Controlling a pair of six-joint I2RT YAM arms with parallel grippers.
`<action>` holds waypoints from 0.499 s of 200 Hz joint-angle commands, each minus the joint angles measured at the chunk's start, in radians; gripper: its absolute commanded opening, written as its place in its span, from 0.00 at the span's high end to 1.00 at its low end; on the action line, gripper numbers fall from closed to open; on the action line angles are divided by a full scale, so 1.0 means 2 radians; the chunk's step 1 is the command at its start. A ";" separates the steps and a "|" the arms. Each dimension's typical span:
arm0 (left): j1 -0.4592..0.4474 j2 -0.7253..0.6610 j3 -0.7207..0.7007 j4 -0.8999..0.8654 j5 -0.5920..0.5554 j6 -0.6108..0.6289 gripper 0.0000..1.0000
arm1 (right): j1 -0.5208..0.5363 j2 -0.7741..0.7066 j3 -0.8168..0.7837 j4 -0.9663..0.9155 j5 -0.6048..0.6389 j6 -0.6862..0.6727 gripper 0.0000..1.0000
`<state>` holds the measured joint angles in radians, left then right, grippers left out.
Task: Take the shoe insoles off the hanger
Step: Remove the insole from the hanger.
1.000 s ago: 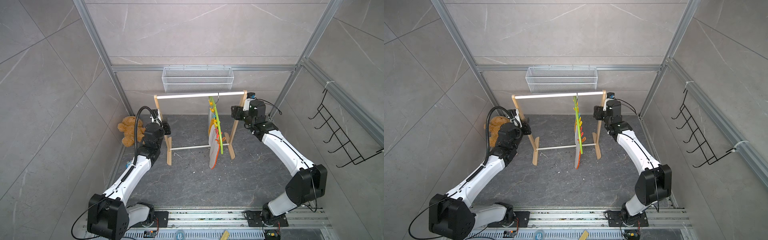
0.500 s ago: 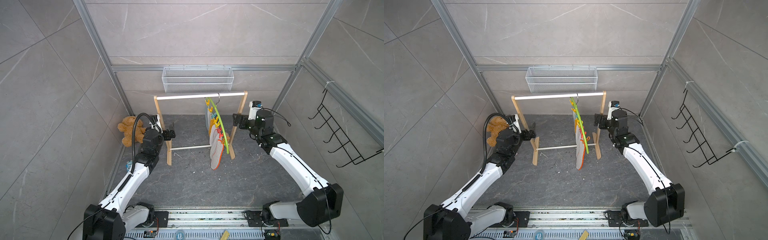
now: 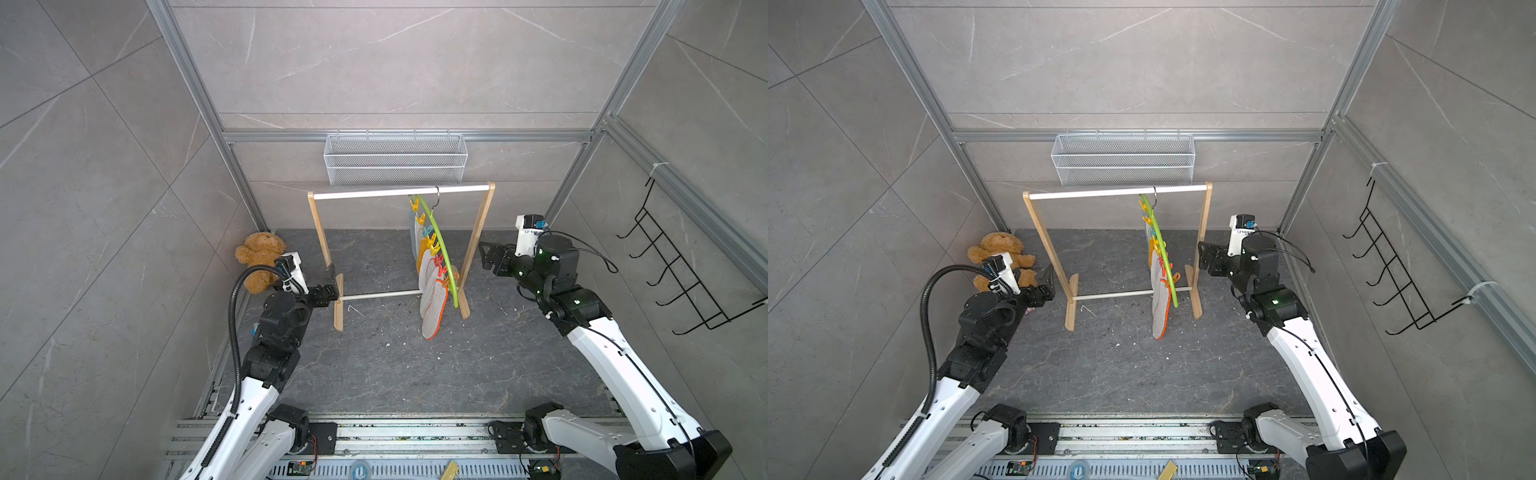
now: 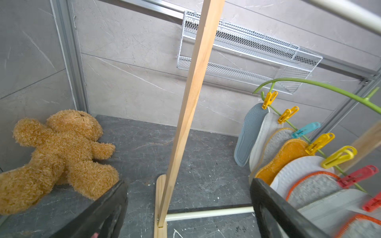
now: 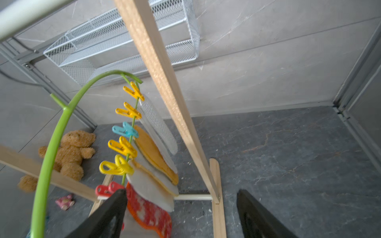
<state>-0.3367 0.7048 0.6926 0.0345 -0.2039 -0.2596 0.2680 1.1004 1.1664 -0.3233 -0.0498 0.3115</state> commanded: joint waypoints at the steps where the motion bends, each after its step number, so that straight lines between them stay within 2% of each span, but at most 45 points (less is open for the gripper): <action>1: -0.028 -0.025 -0.018 -0.026 0.000 -0.025 0.07 | 0.002 -0.009 -0.013 -0.074 -0.062 0.021 0.21; 32: -0.104 -0.017 -0.042 -0.018 -0.038 -0.027 0.07 | 0.002 -0.010 -0.039 -0.098 -0.115 0.048 0.28; 63: -0.193 0.036 -0.058 0.033 -0.075 -0.002 0.07 | 0.013 -0.021 -0.074 -0.099 -0.127 0.071 0.32; 100: -0.238 0.094 -0.082 0.104 -0.083 -0.009 0.07 | 0.037 -0.048 -0.117 -0.095 -0.117 0.094 0.34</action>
<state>-0.7837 0.8543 0.5385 0.0937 -0.3202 -0.2848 0.3153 1.0542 0.9699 -0.5007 -0.2703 0.4492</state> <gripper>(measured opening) 0.928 0.668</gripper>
